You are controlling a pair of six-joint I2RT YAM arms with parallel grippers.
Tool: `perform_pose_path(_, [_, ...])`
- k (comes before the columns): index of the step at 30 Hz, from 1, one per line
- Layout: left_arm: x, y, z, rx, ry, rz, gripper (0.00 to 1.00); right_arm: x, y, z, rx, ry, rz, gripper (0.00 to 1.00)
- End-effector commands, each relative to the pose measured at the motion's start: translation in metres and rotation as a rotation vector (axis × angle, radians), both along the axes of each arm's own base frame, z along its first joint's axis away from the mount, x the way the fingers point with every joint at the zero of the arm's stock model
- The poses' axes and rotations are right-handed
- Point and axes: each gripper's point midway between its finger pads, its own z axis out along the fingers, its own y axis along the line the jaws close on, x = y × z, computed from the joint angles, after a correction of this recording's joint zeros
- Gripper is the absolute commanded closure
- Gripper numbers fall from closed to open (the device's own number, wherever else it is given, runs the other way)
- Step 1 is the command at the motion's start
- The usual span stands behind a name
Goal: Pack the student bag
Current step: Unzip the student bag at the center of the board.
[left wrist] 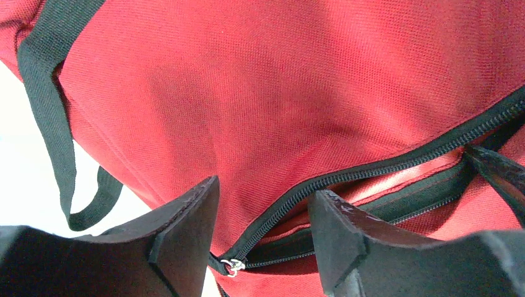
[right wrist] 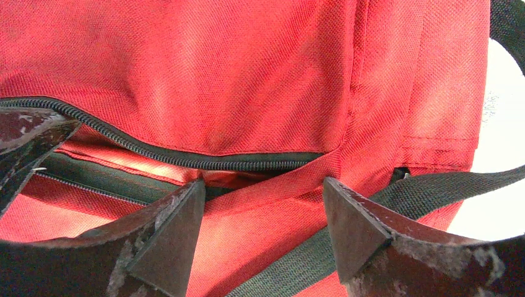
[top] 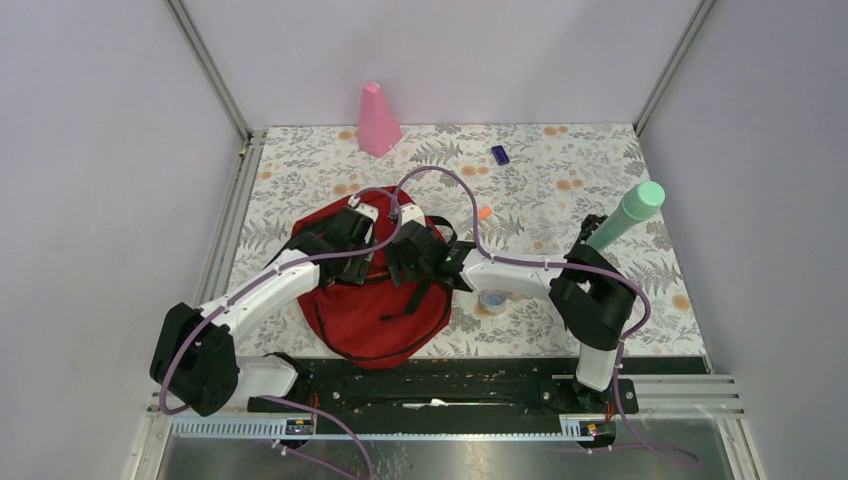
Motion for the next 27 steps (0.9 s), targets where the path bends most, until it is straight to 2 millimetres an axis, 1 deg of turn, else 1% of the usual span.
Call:
perform_pose_path(1, [0.016, -0.002, 0.012, 0.008, -0.047, 0.028, 0.44, -0.009, -0.010, -0.020, -0.054, 0.043, 0.006, 0.24])
perform_pose_path(2, [0.017, -0.002, 0.011, 0.007, -0.046, 0.029, 0.45, -0.009, -0.010, -0.020, -0.054, 0.042, 0.006, 0.24])
perform_pose_path(4, [0.019, -0.003, 0.010, 0.005, -0.051, 0.033, 0.53, -0.009, -0.009, -0.019, -0.052, 0.040, 0.006, 0.24])
perform_pose_path(7, [0.022, -0.008, 0.012, -0.019, -0.062, 0.028, 0.72, -0.009, -0.010, -0.019, -0.054, 0.040, 0.006, 0.24])
perform_pose_path(8, [0.023, -0.009, 0.014, -0.027, -0.072, 0.030, 0.81, -0.009, -0.011, -0.019, -0.054, 0.038, 0.003, 0.24])
perform_pose_path(10, [0.026, -0.009, 0.021, -0.040, -0.101, 0.035, 0.95, -0.008, -0.013, -0.018, -0.056, 0.033, -0.002, 0.24])
perform_pose_path(11, [0.027, -0.010, 0.026, -0.051, -0.121, 0.039, 0.99, -0.008, -0.014, -0.017, -0.056, 0.030, -0.005, 0.24])
perform_pose_path(12, [0.029, -0.010, 0.031, -0.060, -0.142, 0.046, 1.00, -0.008, -0.015, -0.017, -0.057, 0.027, -0.007, 0.24])
perform_pose_path(14, [0.031, -0.010, 0.045, -0.092, -0.200, 0.062, 1.00, -0.007, -0.017, -0.017, -0.063, 0.024, -0.017, 0.20])
perform_pose_path(18, [0.038, -0.009, 0.080, -0.177, -0.354, 0.087, 1.00, -0.008, -0.020, -0.023, -0.075, 0.028, -0.020, 0.19])
perform_pose_path(20, [0.040, -0.008, 0.098, -0.216, -0.431, 0.103, 1.00, -0.008, -0.020, -0.020, -0.072, 0.025, -0.020, 0.19])
perform_pose_path(22, [0.041, -0.007, 0.110, -0.250, -0.482, 0.110, 1.00, -0.008, -0.021, -0.016, -0.069, 0.017, -0.017, 0.18])
perform_pose_path(24, [0.041, -0.010, 0.115, -0.272, -0.496, 0.101, 1.00, -0.007, -0.020, -0.008, -0.062, 0.005, -0.010, 0.16])
perform_pose_path(27, [0.040, -0.015, 0.109, -0.267, -0.457, 0.073, 1.00, -0.006, -0.017, 0.012, -0.037, -0.024, 0.019, 0.14])
